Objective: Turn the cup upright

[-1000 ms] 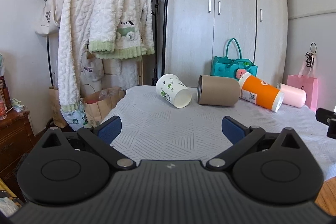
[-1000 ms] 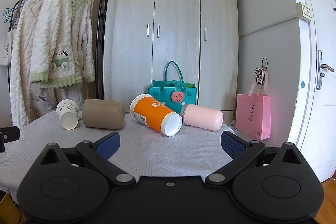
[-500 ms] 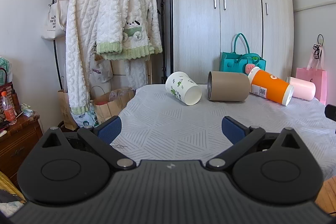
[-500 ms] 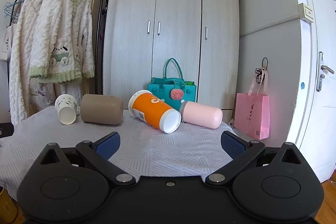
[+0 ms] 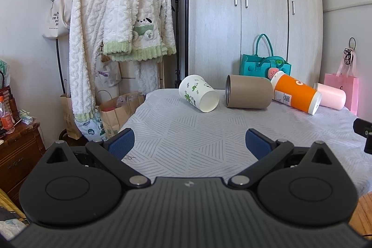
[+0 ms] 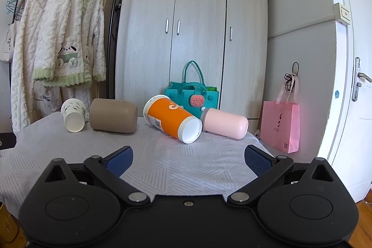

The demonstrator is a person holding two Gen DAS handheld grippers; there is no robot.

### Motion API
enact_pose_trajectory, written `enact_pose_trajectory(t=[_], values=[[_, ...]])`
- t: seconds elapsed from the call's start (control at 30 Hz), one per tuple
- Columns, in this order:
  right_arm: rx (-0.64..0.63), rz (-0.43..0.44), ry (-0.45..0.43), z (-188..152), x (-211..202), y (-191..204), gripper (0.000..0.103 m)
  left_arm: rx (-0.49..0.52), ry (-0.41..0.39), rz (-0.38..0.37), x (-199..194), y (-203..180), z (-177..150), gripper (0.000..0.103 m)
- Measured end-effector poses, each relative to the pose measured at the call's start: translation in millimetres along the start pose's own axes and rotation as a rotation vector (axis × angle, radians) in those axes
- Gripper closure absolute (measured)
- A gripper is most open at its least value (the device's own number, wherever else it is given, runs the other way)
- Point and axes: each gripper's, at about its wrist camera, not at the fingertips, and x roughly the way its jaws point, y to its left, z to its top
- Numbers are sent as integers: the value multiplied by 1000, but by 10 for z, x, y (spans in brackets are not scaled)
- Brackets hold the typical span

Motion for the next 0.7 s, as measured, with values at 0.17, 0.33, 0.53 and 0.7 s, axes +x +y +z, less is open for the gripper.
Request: enact_pose_trajectory(t=[0.17, 0.33, 0.53, 0.7], values=[[-1, 0, 1, -7, 2, 1, 0, 3, 3, -3, -5, -24, -1, 0], [-5, 0, 9, -14, 26, -1, 0, 2, 20, -7, 12, -22, 9, 0], [-16, 1, 27, 18, 33, 10, 0, 7, 58, -13, 48, -32, 42, 0], [57, 119, 59, 88, 53, -92, 0, -2, 135, -4, 155, -31, 185, 0]])
